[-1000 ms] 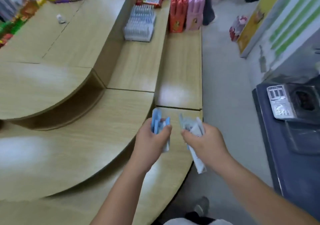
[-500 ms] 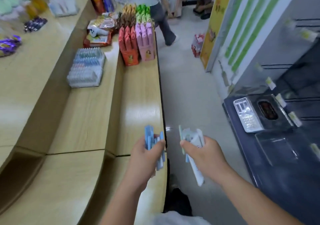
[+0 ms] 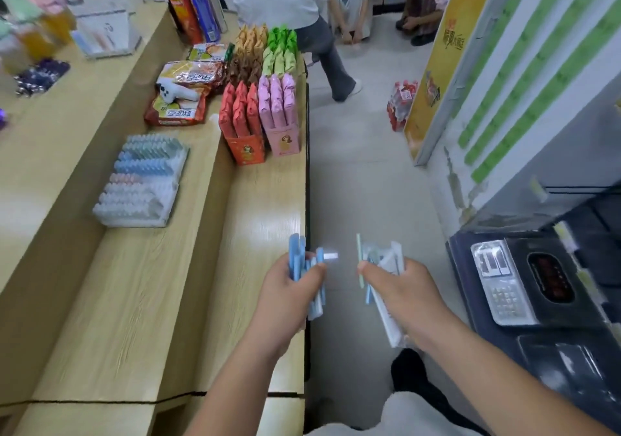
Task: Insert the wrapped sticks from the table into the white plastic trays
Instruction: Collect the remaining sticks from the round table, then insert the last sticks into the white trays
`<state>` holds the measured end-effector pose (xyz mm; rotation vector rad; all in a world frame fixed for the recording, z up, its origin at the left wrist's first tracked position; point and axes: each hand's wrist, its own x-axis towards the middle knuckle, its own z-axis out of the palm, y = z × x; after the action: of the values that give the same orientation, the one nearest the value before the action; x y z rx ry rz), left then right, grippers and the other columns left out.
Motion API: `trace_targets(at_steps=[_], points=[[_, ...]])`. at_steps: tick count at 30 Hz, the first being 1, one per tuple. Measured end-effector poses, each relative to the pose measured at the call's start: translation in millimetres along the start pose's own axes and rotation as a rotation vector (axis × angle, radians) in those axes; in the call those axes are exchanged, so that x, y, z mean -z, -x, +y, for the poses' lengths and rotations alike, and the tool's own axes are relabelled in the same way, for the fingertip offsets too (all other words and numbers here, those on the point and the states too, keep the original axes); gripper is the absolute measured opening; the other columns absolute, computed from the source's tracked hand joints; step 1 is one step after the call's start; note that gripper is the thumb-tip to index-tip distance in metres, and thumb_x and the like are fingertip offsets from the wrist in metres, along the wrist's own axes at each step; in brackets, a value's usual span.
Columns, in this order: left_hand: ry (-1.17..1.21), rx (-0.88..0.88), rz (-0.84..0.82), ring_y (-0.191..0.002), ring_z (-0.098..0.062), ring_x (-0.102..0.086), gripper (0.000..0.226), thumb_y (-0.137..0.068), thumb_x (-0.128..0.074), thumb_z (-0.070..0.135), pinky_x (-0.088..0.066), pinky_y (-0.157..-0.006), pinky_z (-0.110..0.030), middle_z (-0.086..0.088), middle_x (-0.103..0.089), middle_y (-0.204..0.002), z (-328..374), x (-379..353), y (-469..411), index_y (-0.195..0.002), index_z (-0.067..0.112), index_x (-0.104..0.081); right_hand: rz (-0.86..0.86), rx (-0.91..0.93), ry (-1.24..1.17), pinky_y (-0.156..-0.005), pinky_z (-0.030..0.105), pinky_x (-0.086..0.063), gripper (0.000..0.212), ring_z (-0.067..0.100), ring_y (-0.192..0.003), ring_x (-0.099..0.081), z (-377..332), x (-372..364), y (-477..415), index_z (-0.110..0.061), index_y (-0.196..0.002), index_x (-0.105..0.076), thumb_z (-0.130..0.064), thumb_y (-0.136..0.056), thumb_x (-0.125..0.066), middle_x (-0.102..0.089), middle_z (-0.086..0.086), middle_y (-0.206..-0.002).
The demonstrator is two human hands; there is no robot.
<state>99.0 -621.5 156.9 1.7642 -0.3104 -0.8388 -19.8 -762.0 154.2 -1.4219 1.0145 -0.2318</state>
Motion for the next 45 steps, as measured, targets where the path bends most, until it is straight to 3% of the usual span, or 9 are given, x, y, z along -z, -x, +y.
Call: trace_targets(at_steps=[3, 8, 12, 21, 27, 30, 35, 38, 45], points=[[0.031, 0.012, 0.086, -0.055, 0.000, -0.056, 0.013, -0.090, -0.064, 0.040, -0.048, -0.052, -0.016, 0.016, -0.056, -0.063, 17, -17, -43, -0.088, 0.028, -0.061, -0.057, 0.043, 0.051, -0.039, 0.015, -0.039, 0.029, 0.003, -0.039, -0.050, -22, 13, -60, -0.028, -0.056, -0.062, -0.043, -0.080, -0.071, -0.051, -0.011, -0.045], [0.147, 0.074, 0.263, -0.060, 0.002, -0.061, 0.008, -0.083, -0.063, 0.050, -0.050, -0.052, -0.015, 0.017, -0.063, -0.070, 44, -23, -90, -0.087, 0.044, -0.060, -0.249, 0.108, 0.176, -0.038, 0.015, -0.038, 0.035, 0.002, -0.037, -0.048, -65, 9, -138, -0.032, -0.052, -0.062, -0.035, -0.086, -0.072, -0.050, -0.012, -0.043], [0.272, 0.134, 0.510, -0.056, 0.000, -0.057, 0.019, -0.076, -0.064, 0.054, -0.046, -0.050, -0.016, 0.016, -0.061, -0.066, 48, 6, -108, -0.087, 0.038, -0.064, -0.432, 0.085, 0.274, -0.038, 0.017, -0.038, 0.034, 0.005, -0.039, -0.049, -94, -28, -189, -0.024, -0.054, -0.062, -0.036, -0.085, -0.072, -0.051, -0.011, -0.043], [0.442, 0.335, 1.109, -0.049, 0.002, -0.054, 0.008, -0.089, -0.065, 0.036, -0.040, -0.041, -0.016, 0.013, -0.062, -0.065, -32, 132, -138, -0.087, 0.030, -0.060, -0.927, 0.217, 0.682, -0.052, 0.032, -0.047, 0.042, 0.032, -0.061, -0.066, -98, -258, -248, -0.006, -0.067, -0.059, -0.047, -0.069, -0.068, -0.061, 0.009, -0.059], [0.401, 0.453, 1.441, -0.053, 0.004, -0.057, 0.011, -0.085, -0.067, 0.034, -0.040, -0.042, -0.011, 0.008, -0.060, -0.076, -79, 208, -153, -0.088, 0.031, -0.056, -1.123, 0.468, 0.833, -0.050, 0.025, -0.040, 0.029, 0.004, -0.056, -0.057, -89, -404, -233, -0.024, -0.067, -0.057, -0.051, -0.073, -0.062, -0.061, -0.009, -0.060], [0.348, 0.529, 1.611, -0.052, 0.002, -0.057, 0.015, -0.086, -0.066, 0.030, -0.037, -0.041, -0.010, 0.008, -0.056, -0.073, -104, 239, -159, -0.083, 0.027, -0.051, -1.191, 0.681, 0.921, -0.048, 0.025, -0.032, 0.030, 0.002, -0.058, -0.053, -73, -468, -216, -0.024, -0.064, -0.048, -0.048, -0.077, -0.060, -0.057, -0.008, -0.062], [0.127, 0.777, 1.774, -0.077, -0.018, -0.057, 0.018, -0.084, -0.064, 0.036, -0.048, -0.062, -0.036, 0.007, -0.057, -0.086, -152, 267, -177, -0.093, 0.026, -0.053, -1.277, 1.049, 1.116, -0.059, 0.032, -0.039, 0.014, 0.030, -0.079, -0.061, -27, -544, -211, -0.020, -0.087, -0.059, -0.032, -0.080, -0.058, -0.063, 0.005, -0.089], [-0.007, 0.891, 1.803, -0.084, -0.019, -0.056, 0.020, -0.084, -0.063, 0.039, -0.047, -0.065, -0.037, 0.008, -0.057, -0.091, -168, 279, -187, -0.097, 0.026, -0.055, -1.227, 1.260, 1.156, -0.060, 0.031, -0.035, 0.031, 0.030, -0.088, -0.064, -12, -567, -212, -0.020, -0.109, -0.063, -0.033, -0.081, -0.061, -0.063, 0.005, -0.103], [-0.282, 0.882, 1.804, -0.105, -0.031, -0.051, 0.059, -0.072, -0.076, 0.034, -0.039, -0.083, -0.041, -0.006, -0.059, -0.114, -176, 301, -214, -0.125, 0.017, -0.058, -1.085, 1.477, 1.235, -0.064, 0.033, -0.031, 0.051, 0.029, -0.098, -0.051, -12, -585, -221, -0.020, -0.115, -0.053, -0.044, -0.073, -0.070, -0.050, 0.005, -0.109]])
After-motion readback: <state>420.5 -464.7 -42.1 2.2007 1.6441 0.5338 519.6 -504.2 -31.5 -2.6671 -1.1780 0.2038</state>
